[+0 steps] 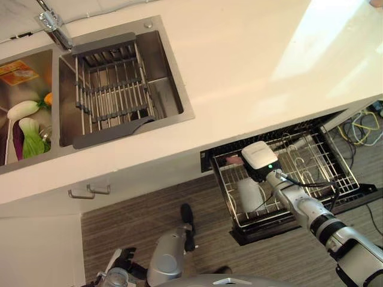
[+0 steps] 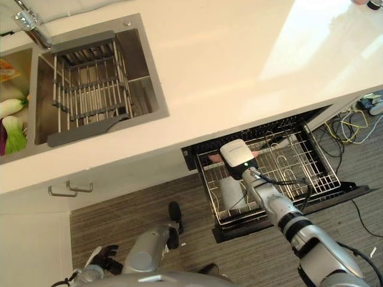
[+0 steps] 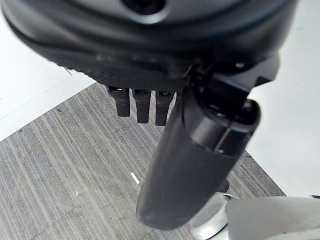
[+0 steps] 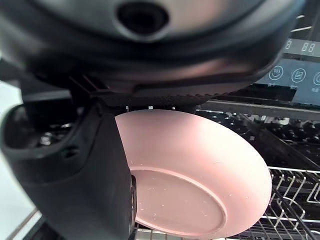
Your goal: Place the dishes in the dishwasher.
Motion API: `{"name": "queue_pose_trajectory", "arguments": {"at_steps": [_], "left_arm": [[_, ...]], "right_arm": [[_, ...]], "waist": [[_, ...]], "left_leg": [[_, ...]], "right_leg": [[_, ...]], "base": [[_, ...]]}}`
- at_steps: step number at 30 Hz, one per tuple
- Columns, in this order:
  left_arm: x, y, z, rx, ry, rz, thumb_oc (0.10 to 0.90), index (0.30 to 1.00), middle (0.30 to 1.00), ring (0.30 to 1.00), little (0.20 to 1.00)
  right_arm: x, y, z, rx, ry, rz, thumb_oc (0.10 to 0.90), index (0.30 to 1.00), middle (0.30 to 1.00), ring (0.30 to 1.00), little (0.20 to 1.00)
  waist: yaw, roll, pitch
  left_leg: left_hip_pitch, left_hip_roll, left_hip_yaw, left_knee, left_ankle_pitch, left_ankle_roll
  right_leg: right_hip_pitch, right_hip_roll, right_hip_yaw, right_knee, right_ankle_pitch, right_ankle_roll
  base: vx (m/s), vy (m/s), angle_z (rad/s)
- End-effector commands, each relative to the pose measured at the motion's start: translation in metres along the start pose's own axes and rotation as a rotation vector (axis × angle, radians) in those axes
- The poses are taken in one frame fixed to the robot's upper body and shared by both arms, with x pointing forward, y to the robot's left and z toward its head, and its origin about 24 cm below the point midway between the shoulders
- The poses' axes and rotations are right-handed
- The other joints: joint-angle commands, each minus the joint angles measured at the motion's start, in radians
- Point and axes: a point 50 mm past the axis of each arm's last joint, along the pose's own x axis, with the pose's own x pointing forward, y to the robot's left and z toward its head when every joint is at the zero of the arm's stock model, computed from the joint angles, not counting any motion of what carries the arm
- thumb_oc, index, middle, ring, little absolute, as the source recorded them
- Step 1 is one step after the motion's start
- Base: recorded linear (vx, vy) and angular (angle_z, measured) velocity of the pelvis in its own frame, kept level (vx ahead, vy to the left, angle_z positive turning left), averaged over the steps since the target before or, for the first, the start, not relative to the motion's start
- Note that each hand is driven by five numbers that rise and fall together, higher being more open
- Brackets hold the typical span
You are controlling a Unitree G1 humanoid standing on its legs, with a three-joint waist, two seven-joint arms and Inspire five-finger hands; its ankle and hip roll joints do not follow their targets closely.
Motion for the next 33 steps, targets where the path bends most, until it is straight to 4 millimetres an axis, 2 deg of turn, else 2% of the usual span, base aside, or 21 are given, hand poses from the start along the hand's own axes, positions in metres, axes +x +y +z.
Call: {"name": "queue_pose_trajectory", "arguments": {"at_steps": [1,4,8,9,10,12,13,14,17,20,21,22,24,25,26,27,28,30,31,32,33], "left_arm": [[-0.006,-0.01,-0.018,0.058,0.037,-0.022,0.8,0.9,0.9,0.9,0.9],[-0.005,-0.008,-0.019,0.056,0.044,-0.016,0.8,0.9,0.9,0.9,0.9],[-0.005,-0.006,-0.019,0.055,0.049,-0.016,0.8,0.9,0.9,0.9,0.9],[-0.005,-0.006,-0.021,0.043,0.065,-0.019,0.8,0.9,0.9,0.9,0.9],[-0.005,-0.006,-0.021,0.048,0.065,-0.02,0.8,0.9,0.9,0.9,0.9],[-0.005,-0.005,-0.025,0.054,0.088,-0.022,0.8,0.9,0.9,0.9,0.9],[-0.006,-0.004,-0.03,0.048,0.114,-0.013,0.8,0.9,0.9,0.9,0.9],[-0.006,-0.004,-0.03,0.052,0.113,-0.015,0.8,0.9,0.9,0.9,0.9],[-0.005,-0.004,-0.027,0.006,0.121,0.003,0.8,0.9,0.9,0.9,0.9],[-0.002,-0.005,-0.015,-0.029,0.083,0.012,0.8,0.9,0.9,0.9,0.9],[-0.002,-0.005,-0.015,-0.026,0.081,0.011,0.8,0.9,0.9,0.9,0.9],[-0.001,-0.006,-0.01,-0.045,0.065,0.015,0.8,0.9,0.9,0.9,0.9],[-0.001,-0.01,0.0,-0.077,0.036,0.005,0.8,0.9,0.9,0.9,0.9],[0.0,-0.011,0.005,-0.095,0.02,0.0,0.8,0.9,0.9,0.9,0.9],[0.0,-0.014,0.011,-0.115,0.0,-0.013,0.8,0.9,0.9,0.9,0.9],[0.0,-0.017,0.014,-0.128,-0.009,-0.02,0.8,0.9,0.9,0.9,0.9],[-0.001,-0.02,0.015,-0.13,-0.009,-0.033,0.8,0.9,0.9,0.9,0.9],[-0.003,-0.028,0.014,-0.123,-0.004,-0.063,0.8,0.9,0.9,0.9,0.9],[-0.004,-0.031,0.011,-0.116,0.004,-0.072,0.8,0.9,0.9,0.9,0.9],[-0.004,-0.032,0.011,-0.114,0.003,-0.073,0.8,0.9,0.9,0.9,0.9],[-0.005,-0.035,0.004,-0.106,0.028,-0.081,0.8,0.9,0.9,0.9,0.9]], "right_arm": [[-0.002,0.003,-0.022,-0.128,0.035,0.047,0.8,0.9,0.9,0.9,0.9],[-0.006,0.011,-0.014,-0.089,0.005,0.086,0.8,0.9,0.9,0.9,0.9],[-0.01,0.008,-0.011,0.003,-0.015,0.091,0.8,0.9,0.9,0.9,0.9],[-0.016,0.003,-0.009,0.173,0.016,0.052,0.8,0.9,0.9,0.9,0.9],[-0.018,0.003,-0.01,0.177,0.021,0.056,0.8,0.9,0.9,0.9,0.9],[-0.023,-0.012,-0.009,0.336,0.031,-0.016,0.8,0.9,0.9,0.9,0.9],[-0.03,-0.027,-0.008,0.463,0.028,-0.09,0.8,0.9,0.9,0.9,0.9],[-0.032,-0.028,-0.01,0.466,0.033,-0.087,0.8,0.9,0.9,0.9,0.9],[-0.05,-0.052,-0.018,0.753,0.116,-0.272,0.8,0.9,0.9,0.9,0.9],[-0.065,-0.084,-0.037,0.826,0.173,-0.495,0.8,0.9,0.9,0.9,0.9],[-0.066,-0.084,-0.038,0.827,0.177,-0.496,0.8,0.9,0.9,0.9,0.9],[-0.071,-0.096,-0.05,0.828,0.217,-0.598,0.8,0.9,0.9,0.9,0.9],[-0.088,-0.099,-0.07,0.826,0.33,-0.693,0.8,0.9,0.9,0.9,0.9],[-0.099,-0.095,-0.084,0.778,0.419,-0.714,0.8,0.9,0.9,0.9,0.9],[-0.125,-0.071,-0.114,0.685,0.654,-0.691,0.558,0.538,0.538,0.538,0.538],[-0.143,-0.052,-0.128,0.655,0.802,-0.659,0.505,0.458,0.458,0.458,0.458],[-0.161,-0.035,-0.137,0.64,0.93,-0.634,0.4,0.3,0.3,0.3,0.3],[-0.205,0.01,-0.146,0.607,1.217,-0.507,0.4,0.3,0.3,0.3,0.3],[-0.217,0.022,-0.147,0.593,1.29,-0.472,0.4,0.3,0.3,0.3,0.3],[-0.217,0.022,-0.147,0.591,1.293,-0.474,0.4,0.3,0.3,0.3,0.3],[-0.238,0.048,-0.14,0.608,1.428,-0.388,0.4,0.3,0.3,0.3,0.3]], "waist": [[0.026,0.085,-0.069],[0.015,0.081,-0.07],[0.0,0.072,-0.073],[-0.026,0.061,-0.08],[-0.02,0.061,-0.081],[-0.042,0.048,-0.093],[-0.066,0.037,-0.107],[-0.061,0.037,-0.108],[-0.121,0.027,-0.127],[-0.159,0.03,-0.141],[-0.154,0.03,-0.14],[-0.174,0.032,-0.145],[-0.188,0.037,-0.148],[-0.198,0.039,-0.151],[-0.213,0.043,-0.157],[-0.224,0.043,-0.159],[-0.228,0.046,-0.16],[-0.233,0.05,-0.162],[-0.232,0.052,-0.163],[-0.231,0.052,-0.164],[-0.23,0.056,-0.163]], "left_leg": [[0.107,0.111,0.0,-0.174,0.128,-0.172],[0.112,0.118,0.003,-0.177,0.131,-0.176],[0.12,0.127,0.009,-0.177,0.132,-0.181],[0.136,0.13,0.014,-0.177,0.128,-0.181],[0.136,0.13,0.017,-0.177,0.128,-0.179],[0.153,0.131,0.024,-0.175,0.122,-0.178],[0.173,0.133,0.034,-0.176,0.116,-0.178],[0.174,0.133,0.037,-0.175,0.116,-0.177],[0.212,0.136,0.055,-0.168,0.098,-0.172],[0.236,0.138,0.069,-0.171,0.094,-0.171],[0.239,0.138,0.07,-0.172,0.094,-0.171],[0.244,0.141,0.075,-0.172,0.095,-0.171],[0.254,0.142,0.077,-0.174,0.096,-0.171],[0.256,0.143,0.078,-0.176,0.097,-0.171],[0.257,0.147,0.077,-0.177,0.1,-0.172],[0.258,0.148,0.077,-0.178,0.1,-0.17],[0.257,0.148,0.075,-0.179,0.1,-0.169],[0.256,0.147,0.071,-0.182,0.1,-0.167],[0.255,0.146,0.068,-0.183,0.1,-0.167],[0.254,0.146,0.068,-0.183,0.1,-0.167],[0.254,0.144,0.065,-0.185,0.098,-0.166]], "right_leg": [[-0.015,0.011,0.033,0.035,-0.091,-0.023],[-0.011,0.019,0.042,0.022,-0.088,-0.025],[-0.002,0.029,0.05,0.004,-0.082,-0.023],[0.003,0.034,0.067,-0.005,-0.078,-0.021],[0.003,0.034,0.067,-0.007,-0.074,-0.02],[0.01,0.037,0.087,-0.017,-0.069,-0.018],[0.013,0.04,0.114,-0.021,-0.072,-0.014],[0.013,0.039,0.115,-0.021,-0.07,-0.014],[0.012,0.038,0.177,-0.025,-0.073,-0.006],[0.014,0.039,0.218,-0.023,-0.077,-0.008],[0.015,0.039,0.219,-0.023,-0.077,-0.008],[0.017,0.041,0.227,-0.023,-0.078,-0.009],[0.022,0.042,0.23,-0.023,-0.078,-0.01],[0.022,0.043,0.231,-0.023,-0.078,-0.011],[0.023,0.045,0.231,-0.023,-0.076,-0.014],[0.023,0.047,0.231,-0.022,-0.075,-0.016],[0.023,0.048,0.229,-0.022,-0.074,-0.018],[0.024,0.047,0.223,-0.022,-0.071,-0.018],[0.024,0.047,0.223,-0.021,-0.07,-0.019],[0.023,0.048,0.222,-0.021,-0.07,-0.019],[0.023,0.046,0.221,-0.021,-0.068,-0.019]], "base": [[0.0,0.0,0.0],[-0.01,-0.011,-0.01],[-0.04,-0.025,-0.07],[-0.02,-0.01,-0.15],[-0.03,-0.018,-0.16],[0.0,-0.011,-0.26],[0.0,-0.002,-0.38],[-0.01,-0.009,-0.45],[-0.01,0.004,-0.58],[0.01,0.015,-0.66],[0.0,0.007,-0.59],[0.0,0.007,-0.57],[-0.01,0.009,-0.36],[0.0,0.0,0.0],[0.0,-0.013,0.11],[0.0,-0.012,0.07],[0.0,0.0,0.0],[0.0,-0.003,0.17],[0.0,0.003,0.23],[0.01,0.011,0.03],[0.01,0.012,-0.13]]}}
